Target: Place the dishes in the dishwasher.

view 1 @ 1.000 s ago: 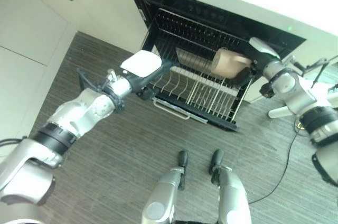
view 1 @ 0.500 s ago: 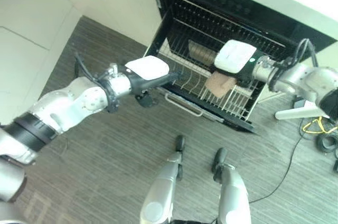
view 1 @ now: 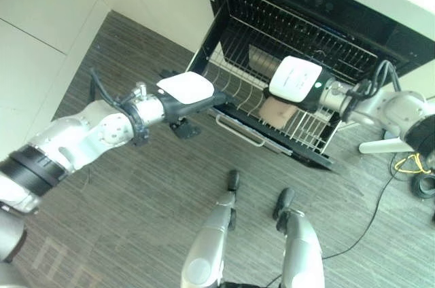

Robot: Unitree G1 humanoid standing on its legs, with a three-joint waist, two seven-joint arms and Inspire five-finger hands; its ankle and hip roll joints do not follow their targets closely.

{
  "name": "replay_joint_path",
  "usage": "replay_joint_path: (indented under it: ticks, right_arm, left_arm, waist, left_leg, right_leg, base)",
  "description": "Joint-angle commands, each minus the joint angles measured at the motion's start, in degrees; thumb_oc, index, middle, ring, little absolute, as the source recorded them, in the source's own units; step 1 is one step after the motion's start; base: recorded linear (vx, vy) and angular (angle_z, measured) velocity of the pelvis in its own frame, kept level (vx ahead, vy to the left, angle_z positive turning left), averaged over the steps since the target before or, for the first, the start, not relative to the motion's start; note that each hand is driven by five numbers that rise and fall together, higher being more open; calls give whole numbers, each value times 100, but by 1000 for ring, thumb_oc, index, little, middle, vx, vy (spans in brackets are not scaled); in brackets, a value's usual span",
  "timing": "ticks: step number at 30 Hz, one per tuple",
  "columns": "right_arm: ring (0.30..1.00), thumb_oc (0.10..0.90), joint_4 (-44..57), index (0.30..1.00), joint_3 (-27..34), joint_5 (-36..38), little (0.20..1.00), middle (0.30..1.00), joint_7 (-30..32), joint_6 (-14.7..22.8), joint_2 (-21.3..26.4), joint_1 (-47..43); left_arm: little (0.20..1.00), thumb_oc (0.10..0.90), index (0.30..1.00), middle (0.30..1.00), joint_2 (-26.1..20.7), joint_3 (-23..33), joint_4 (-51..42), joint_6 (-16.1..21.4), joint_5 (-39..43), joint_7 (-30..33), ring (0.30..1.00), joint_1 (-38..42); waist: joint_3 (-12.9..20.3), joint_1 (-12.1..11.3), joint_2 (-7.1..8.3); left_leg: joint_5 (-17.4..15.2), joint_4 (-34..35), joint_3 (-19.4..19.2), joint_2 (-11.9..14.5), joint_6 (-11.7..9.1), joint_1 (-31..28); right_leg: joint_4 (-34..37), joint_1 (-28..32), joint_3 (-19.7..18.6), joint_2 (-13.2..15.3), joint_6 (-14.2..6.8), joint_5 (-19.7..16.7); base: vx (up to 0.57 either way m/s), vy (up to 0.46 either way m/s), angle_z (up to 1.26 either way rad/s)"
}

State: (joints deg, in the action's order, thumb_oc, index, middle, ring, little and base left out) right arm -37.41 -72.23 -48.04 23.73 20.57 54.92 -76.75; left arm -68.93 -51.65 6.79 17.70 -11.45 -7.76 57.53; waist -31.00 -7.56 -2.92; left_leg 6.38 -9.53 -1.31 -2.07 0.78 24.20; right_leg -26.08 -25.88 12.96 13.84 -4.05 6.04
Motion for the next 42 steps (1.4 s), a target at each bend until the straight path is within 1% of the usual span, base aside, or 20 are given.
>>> replay_joint_path:
  ticks: [1, 5, 10, 13, 16, 17, 21, 25, 27, 28, 30, 31, 34, 37, 40, 42]
  right_arm:
    - [300, 400, -92, 300, 393, 493, 300, 300, 221, -418, 318, -524]
    - [300, 400, -104, 300, 498, 432, 300, 300, 256, -425, 498, -399]
    - [300, 400, 7, 300, 476, 433, 300, 300, 162, -465, 601, -383]
    - [300, 400, 41, 300, 416, 416, 300, 300, -18, -330, 674, -413]
    - [300, 400, 39, 300, 368, 447, 300, 300, -59, -275, 700, -420]
    - [900, 800, 95, 900, 390, 434, 900, 900, -23, -227, 776, -350]
    - [900, 800, 93, 900, 349, 638, 900, 900, -62, -280, 678, -442]
    - [900, 800, 181, 900, 442, 574, 900, 900, 186, -256, 672, -400]
    - [900, 800, 244, 900, 486, 494, 900, 900, 375, -285, 688, -381]
    - [900, 800, 277, 900, 531, 412, 900, 900, 595, -330, 698, -352]
    - [900, 800, 335, 900, 593, 393, 900, 900, 653, -391, 699, -340]
    - [900, 800, 395, 900, 682, 570, 900, 900, 757, -439, 721, -260]
    - [900, 800, 467, 900, 887, 750, 900, 900, 914, -352, 737, -137]
    - [900, 800, 546, 900, 1082, 693, 900, 900, 791, -149, 740, -3]
    - [900, 800, 617, 900, 1045, 602, 900, 900, 628, -120, 759, 31]
    - [900, 800, 581, 900, 917, 653, 900, 900, 699, -95, 748, 28]
  left_arm:
    - [900, 800, 900, 900, -98, 447, -209, 287, 250, 349, 900, 231]
    - [900, 800, 900, 900, -153, 503, -246, 280, 230, 380, 900, 145]
    - [900, 800, 900, 900, -206, 572, -332, 258, 208, 423, 900, 49]
    - [900, 800, 900, 900, -241, 604, -312, 277, 214, 438, 900, 33]
    - [900, 800, 900, 900, -255, 588, -281, 303, 229, 434, 900, 58]
    - [900, 800, 900, 900, -262, 625, -304, 291, 217, 422, 900, 26]
    - [900, 800, 900, 900, -240, 553, -315, 236, 205, 489, 900, 70]
    - [900, 800, 900, 900, -208, 610, -318, 214, 172, 504, 900, 14]
    - [900, 800, 900, 900, -208, 659, -345, 194, 160, 508, 900, -39]
    - [900, 800, 900, 900, -195, 701, -348, 188, 138, 523, 900, -93]
    - [900, 800, 900, 900, -194, 709, -341, 190, 135, 553, 900, -120]
    - [900, 800, 900, 900, -170, 767, -355, 172, 99, 551, 900, -182]
    - [900, 800, 900, 900, -160, 846, -376, 169, 100, 583, 900, -278]
    - [900, 800, 900, 900, -142, 917, -431, 122, 91, 593, 900, -352]
    - [900, 800, 900, 900, -156, 959, -477, 100, 101, 572, 900, -390]
    - [900, 800, 900, 900, -163, 923, -505, 81, 109, 615, 900, -384]
  waist:
    - [121, -22, -3]
    - [121, 5, 22]
    - [121, 29, 35]
    - [121, 41, 42]
    - [121, 47, 48]
    - [121, 60, 50]
    - [121, 58, 40]
    - [121, 76, 10]
    - [121, 79, -7]
    - [121, 87, -13]
    - [121, 98, -23]
    - [121, 111, -35]
    - [121, 140, -68]
    - [121, 163, -95]
    - [121, 164, -101]
    - [121, 160, -105]
  left_leg:
    - [-1258, -766, -87, 269, -211, -45]
    - [-1256, -766, -104, 270, -214, -19]
    - [-1256, -766, -128, 285, -212, 19]
    - [-1241, -766, -144, 299, -226, 56]
    - [-1231, -766, -148, 301, -230, 68]
    - [-1224, -766, -149, 305, -236, 80]
    - [-1221, -766, -150, 300, -225, 97]
    - [-1222, -766, -173, 300, -224, 106]
    - [-1221, -766, -186, 298, -219, 103]
    - [-1220, -766, -185, 292, -217, 102]
    - [-1221, -766, -195, 286, -213, 100]
    - [-1223, -766, -199, 281, -207, 97]
    - [-1232, -766, -211, 272, -202, 90]
    - [-1245, -766, -219, 248, -193, 94]
    - [-1248, -766, -234, 249, -194, 83]
    - [-1252, -766, -236, 266, -200, 71]
  right_leg:
    - [889, 236, -104, 67, -554, -309]
    - [889, 198, -116, 61, -565, -320]
    - [889, 151, -122, 63, -578, -332]
    - [889, 120, -117, 58, -572, -331]
    - [889, 107, -111, 65, -572, -337]
    - [889, 90, -109, 55, -575, -344]
    - [889, 66, -109, 58, -569, -352]
    - [889, 59, -98, 65, -574, -348]
    - [889, 60, -89, 70, -570, -351]
    - [889, 59, -88, 70, -572, -350]
    - [889, 59, -93, 77, -575, -351]
    - [889, 58, -105, 71, -567, -346]
    - [889, 48, -117, 77, -575, -348]
    - [889, 28, -133, 82, -571, -338]
    - [889, 35, -128, 86, -569, -336]
    - [889, 44, -116, 89, -566, -337]
  base:
    - [0, 0, 0]
    - [0, 0, 0]
    - [-7, 1, -2]
    - [-30, -3, -10]
    - [-5, -3, -1]
    - [0, 0, 0]
    - [0, 0, 0]
    - [0, 0, 0]
    - [0, 0, 0]
    - [0, 0, 0]
    - [0, 0, 0]
    - [0, 32, 0]
    - [-1, 10, 0]
    - [-6, 22, -1]
    - [0, 0, 0]
    - [0, 0, 0]
